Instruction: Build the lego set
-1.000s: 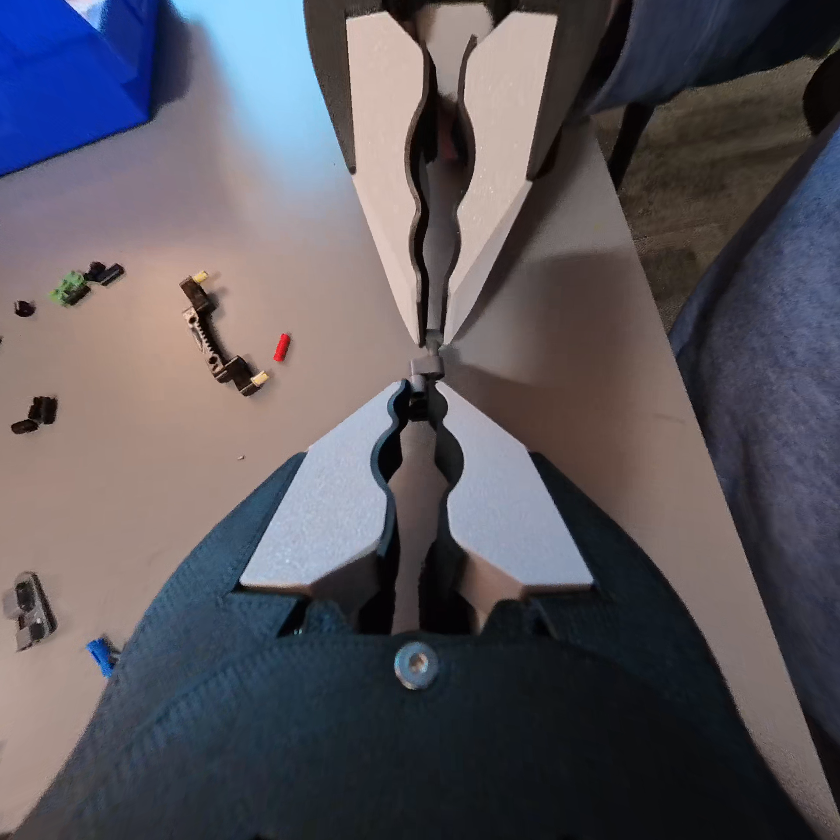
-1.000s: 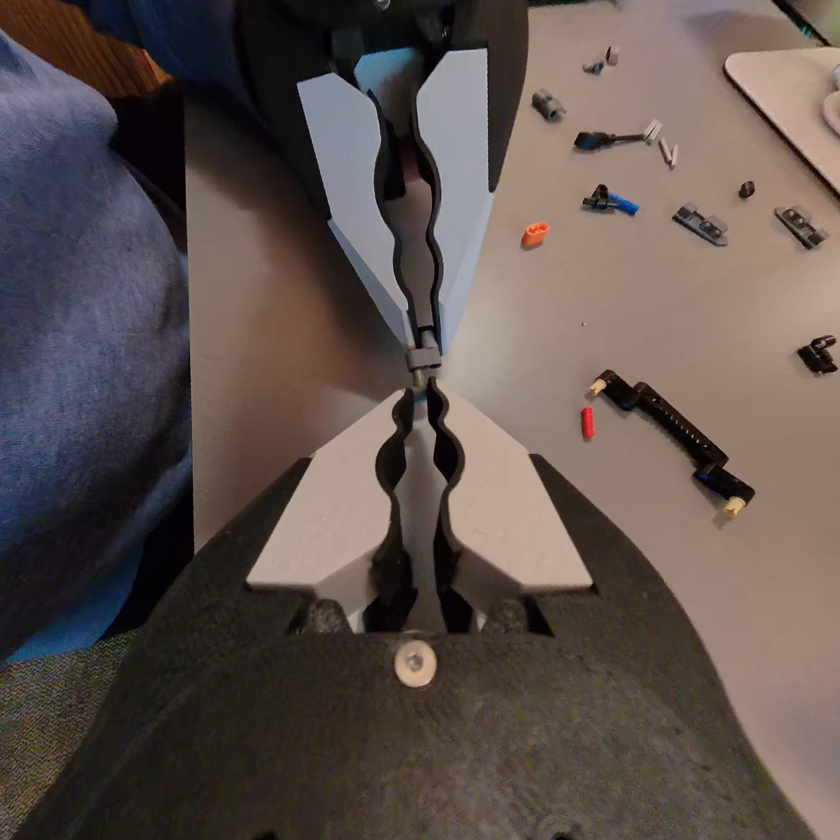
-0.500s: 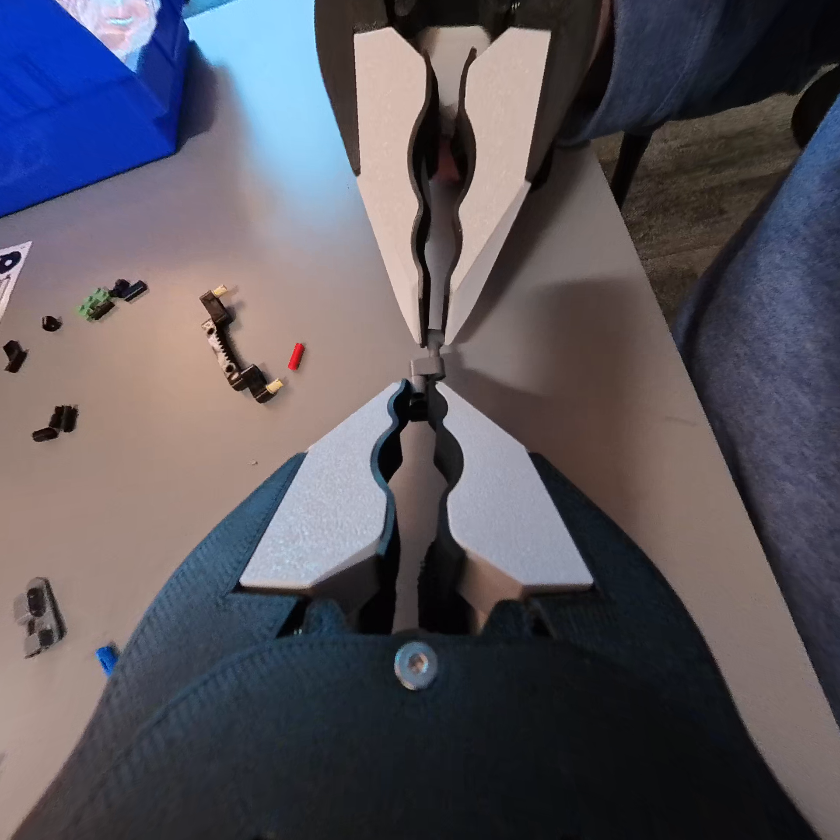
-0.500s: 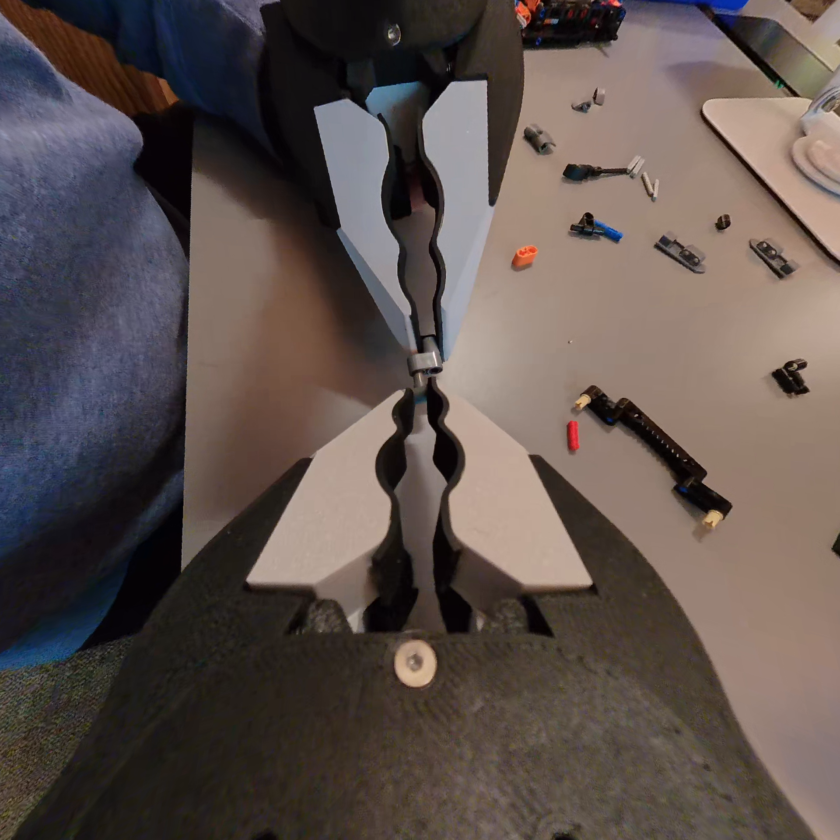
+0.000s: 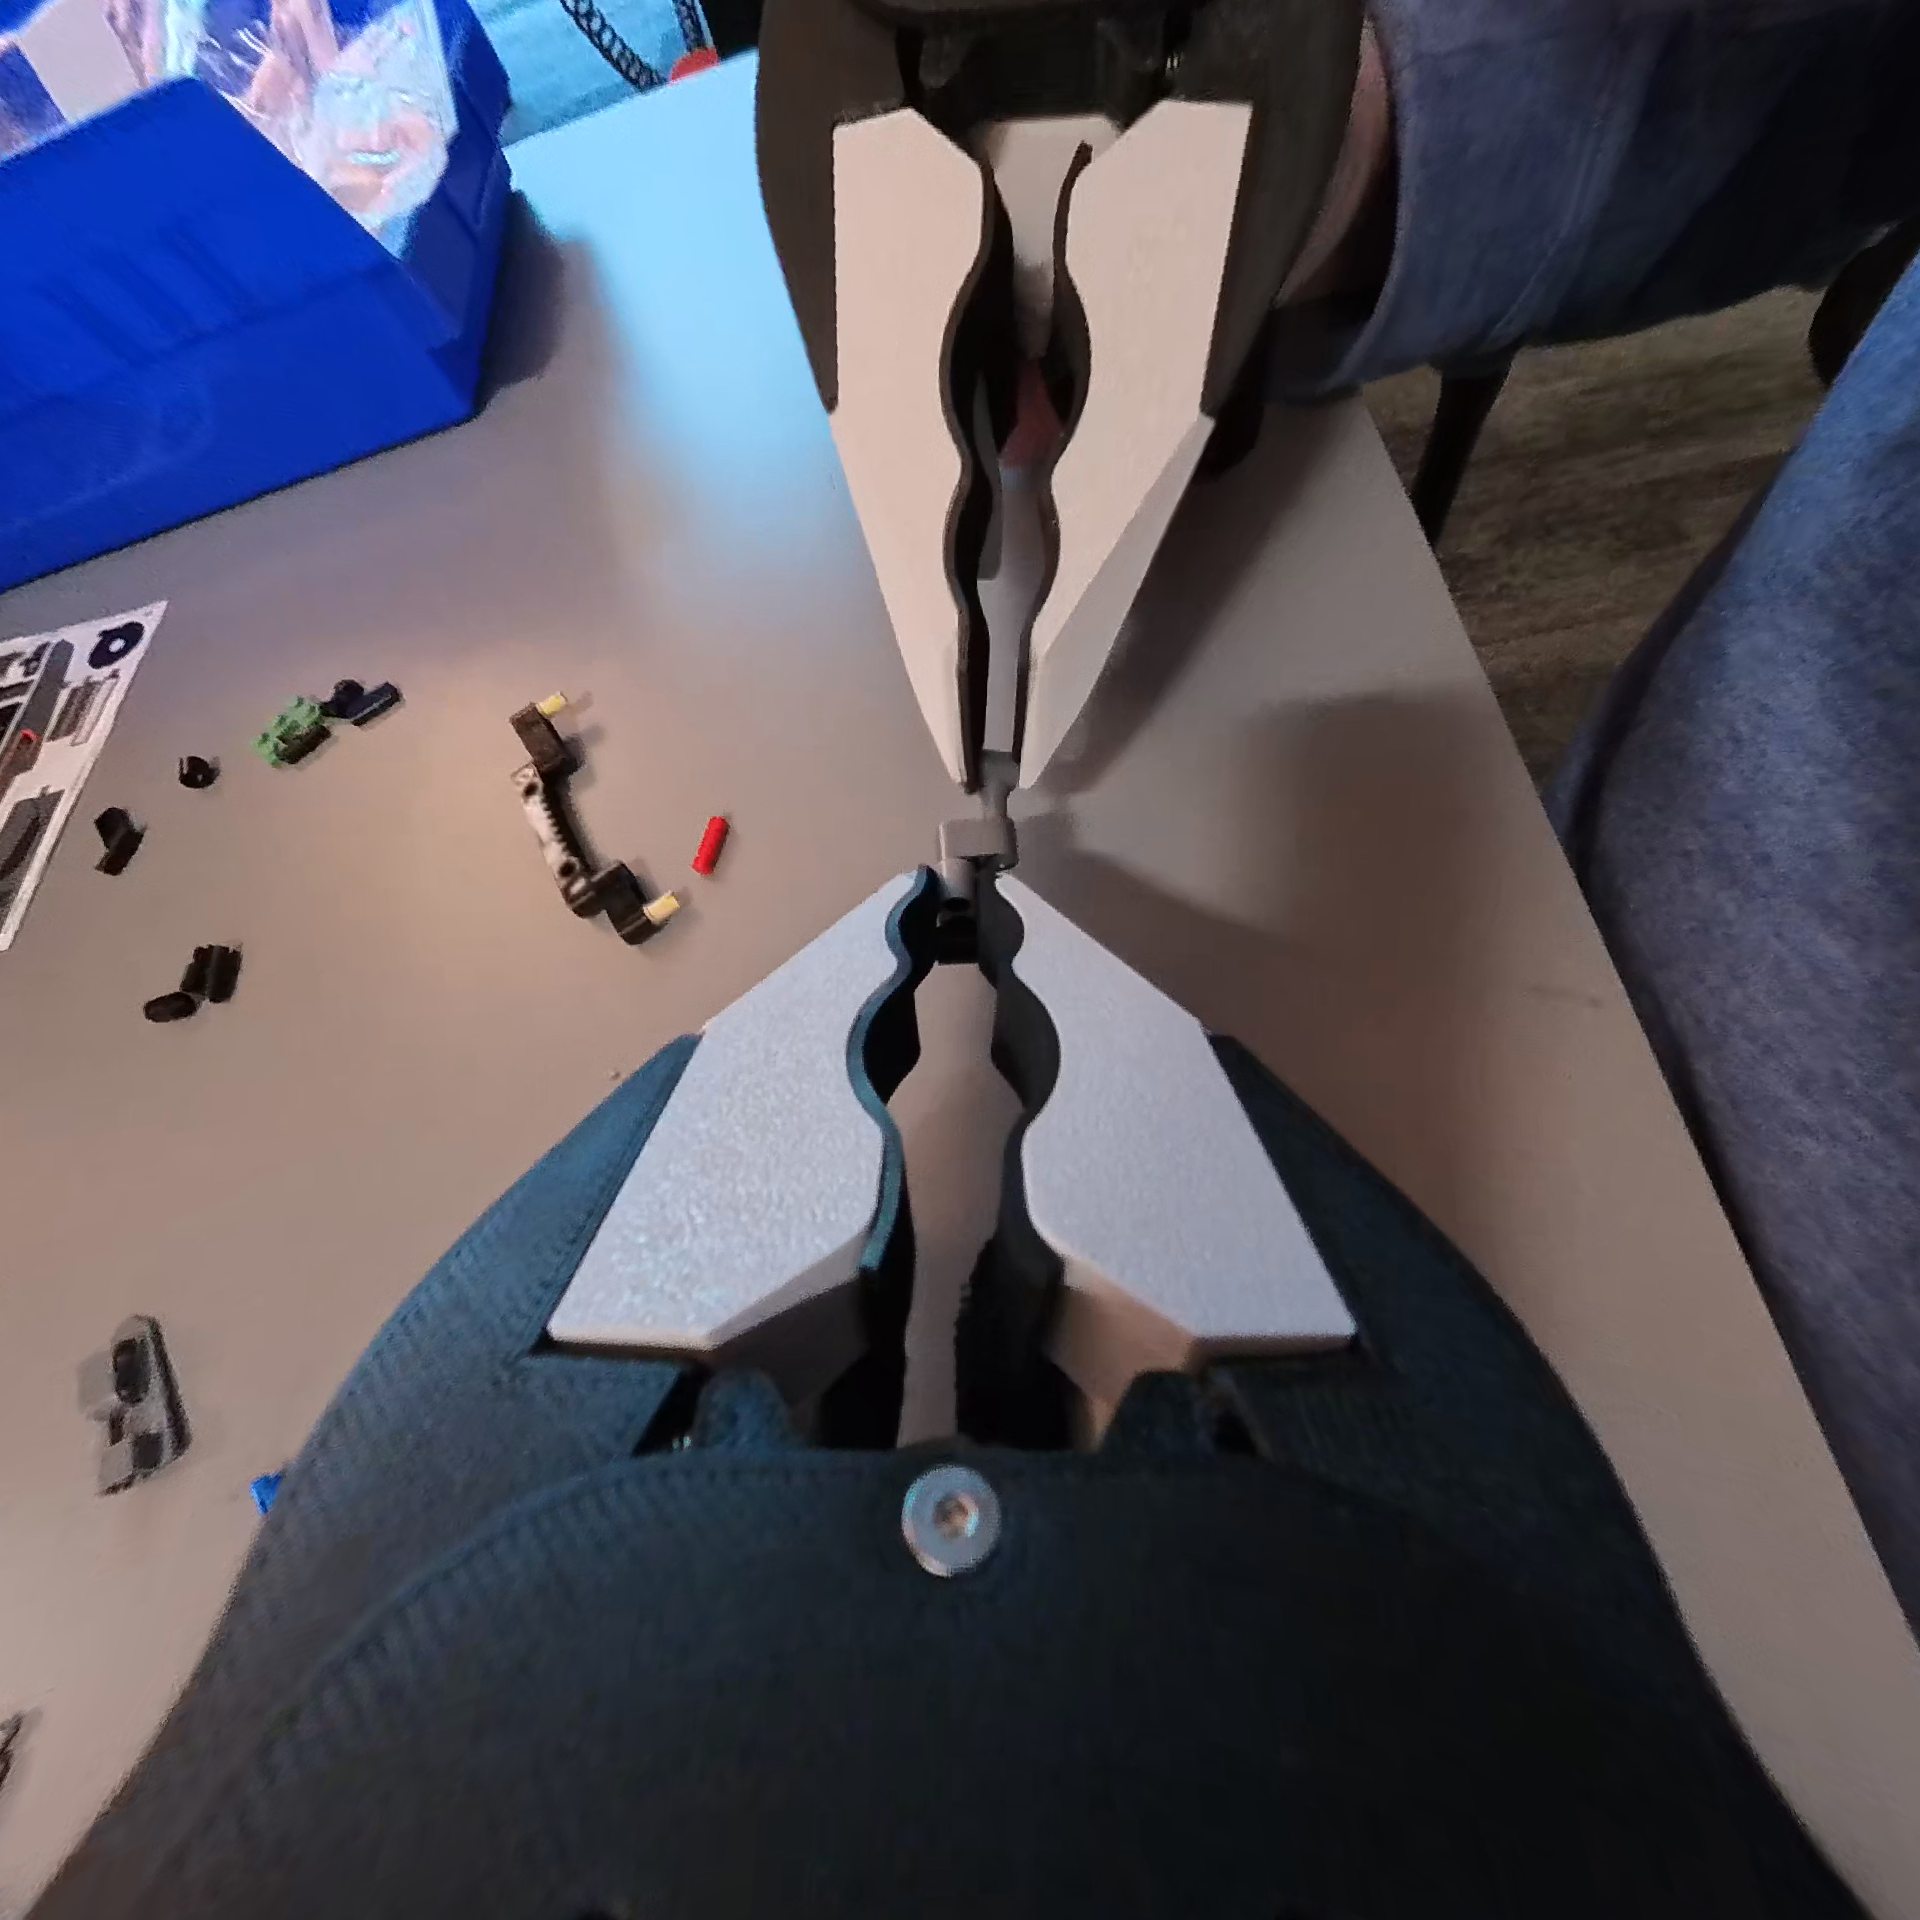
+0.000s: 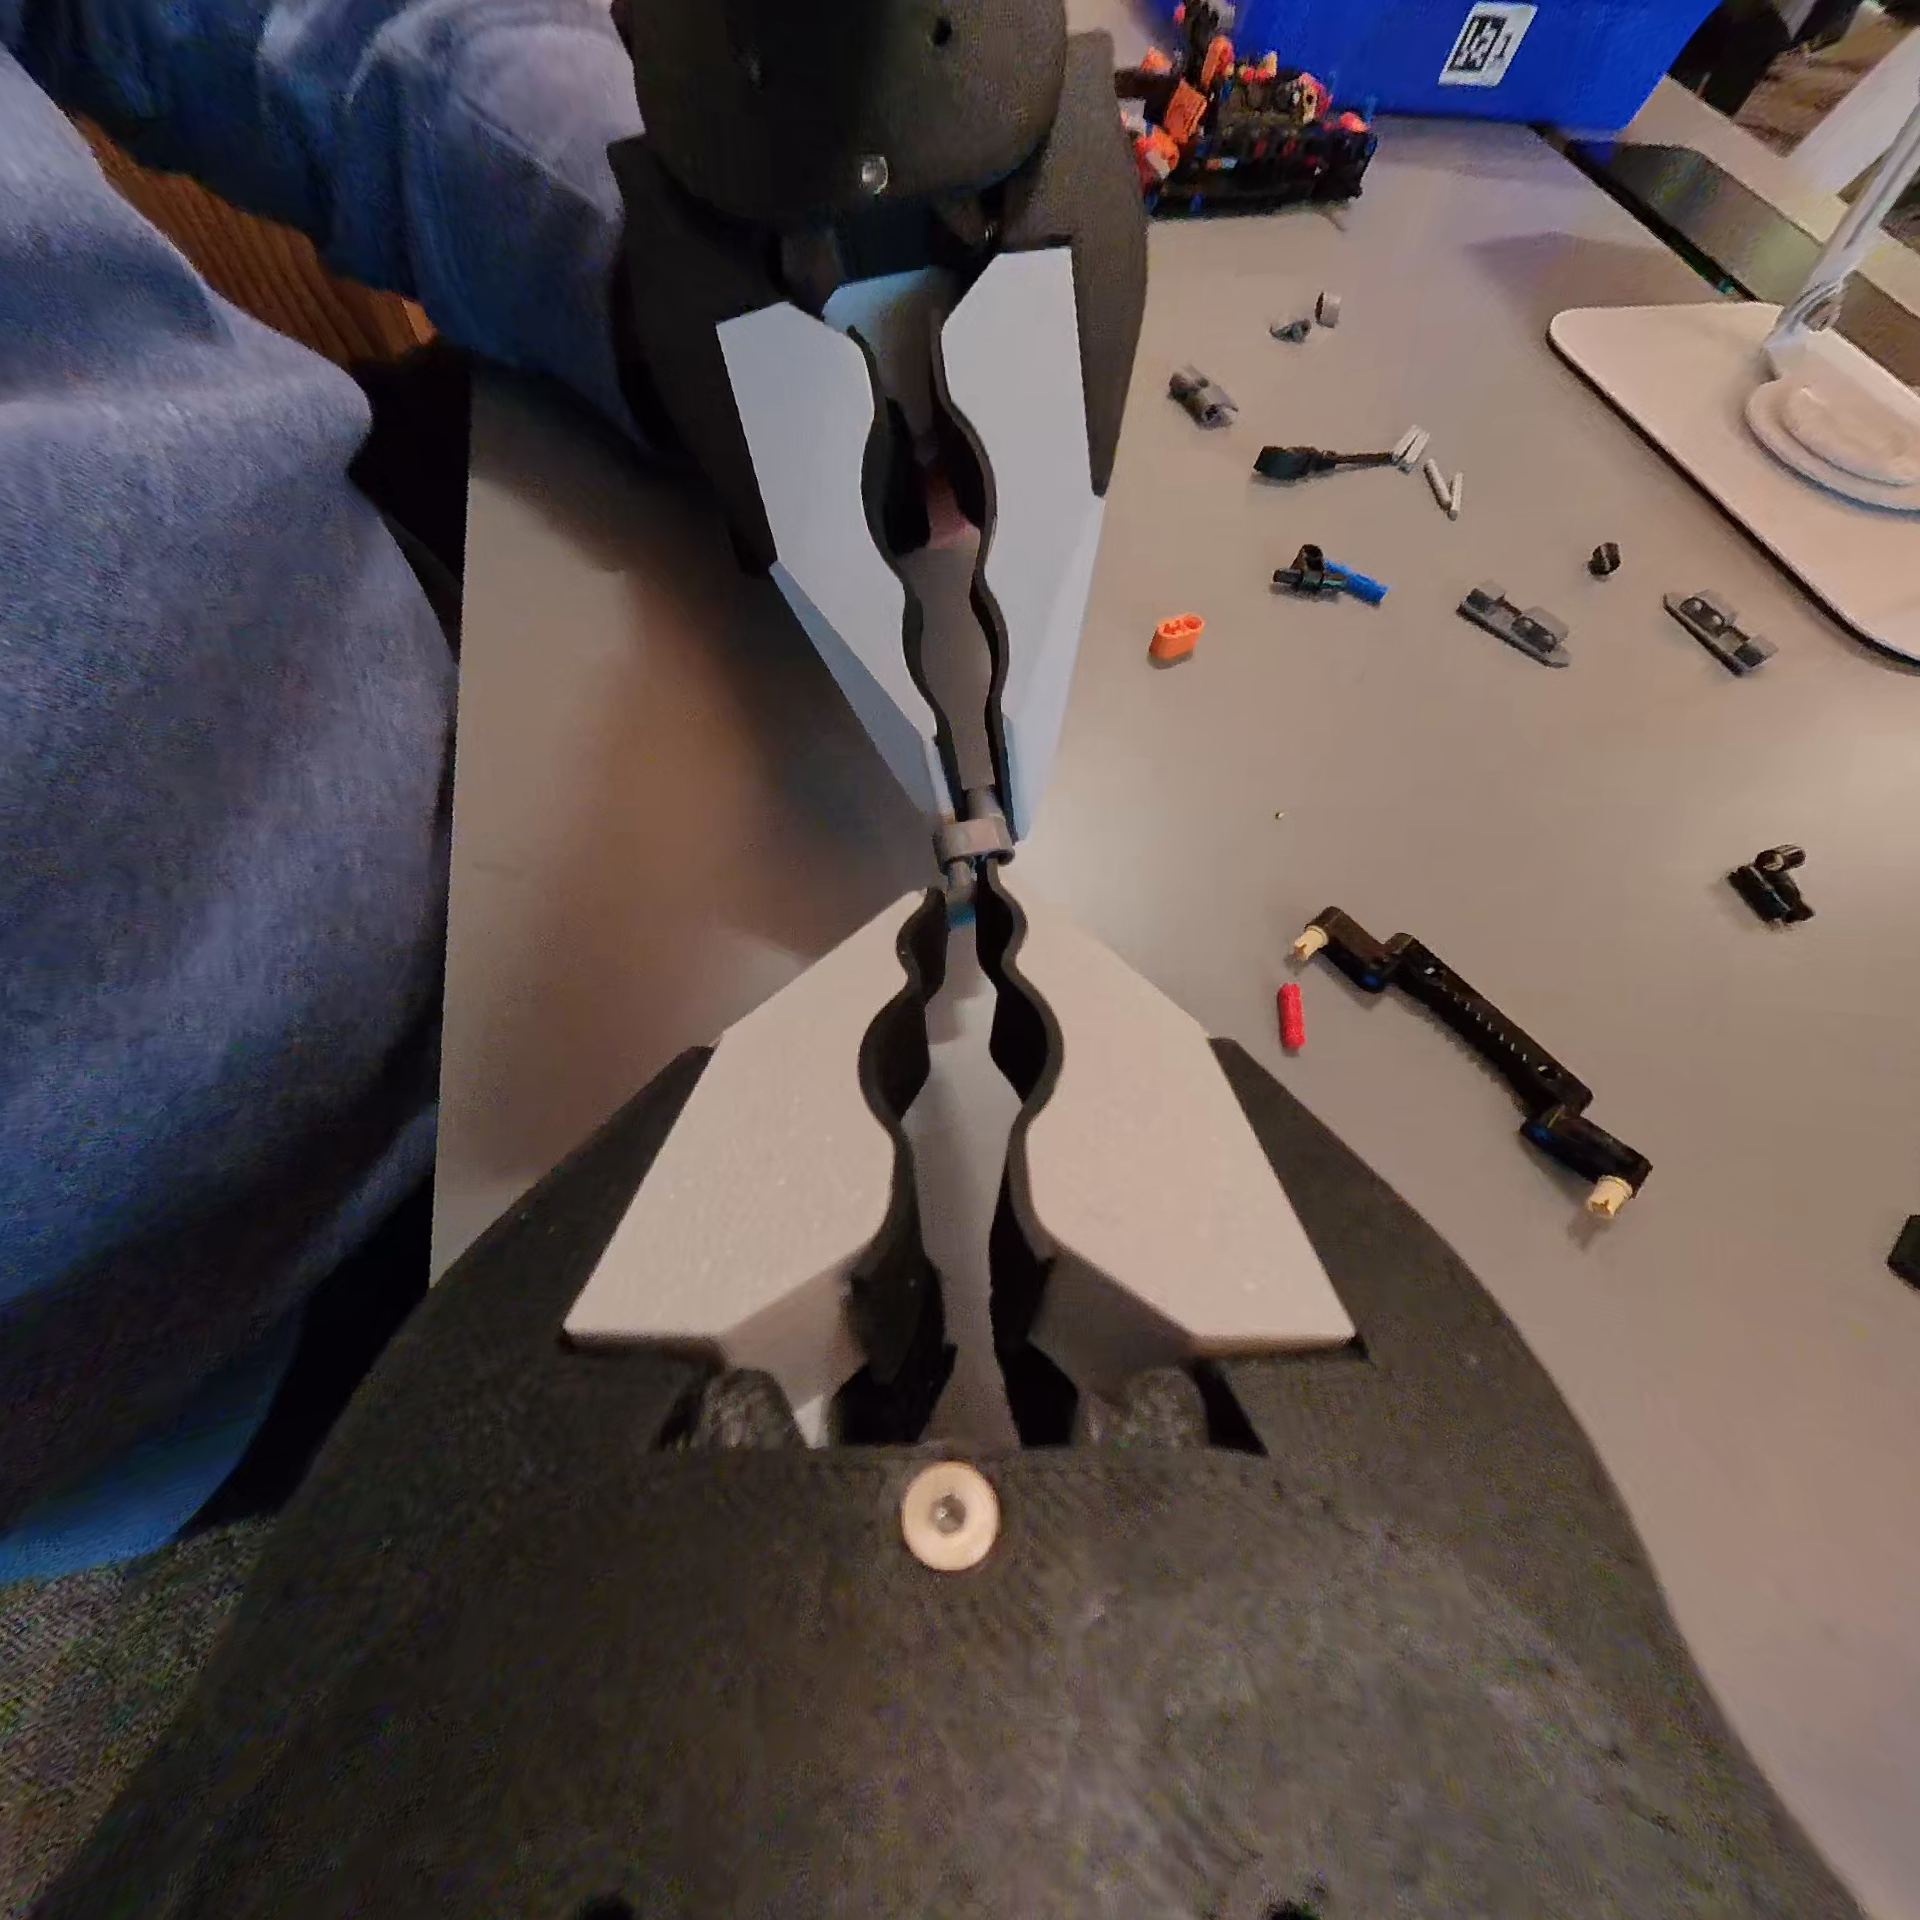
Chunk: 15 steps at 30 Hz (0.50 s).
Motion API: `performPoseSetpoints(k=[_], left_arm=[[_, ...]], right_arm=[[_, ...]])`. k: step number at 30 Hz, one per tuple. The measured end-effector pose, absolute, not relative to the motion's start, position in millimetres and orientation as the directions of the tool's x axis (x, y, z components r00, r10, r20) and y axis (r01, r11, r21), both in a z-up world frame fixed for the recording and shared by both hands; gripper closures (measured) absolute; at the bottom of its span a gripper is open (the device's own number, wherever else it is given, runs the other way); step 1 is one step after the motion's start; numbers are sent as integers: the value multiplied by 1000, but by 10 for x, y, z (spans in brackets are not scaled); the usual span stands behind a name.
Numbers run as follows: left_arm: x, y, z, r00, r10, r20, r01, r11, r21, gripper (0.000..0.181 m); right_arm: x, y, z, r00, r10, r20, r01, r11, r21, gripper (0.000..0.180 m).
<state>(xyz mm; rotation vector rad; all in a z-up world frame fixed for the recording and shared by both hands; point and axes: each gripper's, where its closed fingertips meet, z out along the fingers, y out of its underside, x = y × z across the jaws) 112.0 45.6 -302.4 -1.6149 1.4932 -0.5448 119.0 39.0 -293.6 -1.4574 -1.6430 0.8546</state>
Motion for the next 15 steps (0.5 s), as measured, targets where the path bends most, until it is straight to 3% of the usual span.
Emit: performPoseSetpoints(k=[1, 15], left_arm=[[1124, 460, -2998, 199, -955, -221, -573, 70, -817, 176], [1154, 428, -2823, 182, -969, -166, -466, 64, -883, 176]], right_arm=[[1193, 395, -2909, -53, 993, 102, 466, 115, -877, 177], [1213, 365, -2719, -86, 995, 45, 357, 73, -931, 176]])
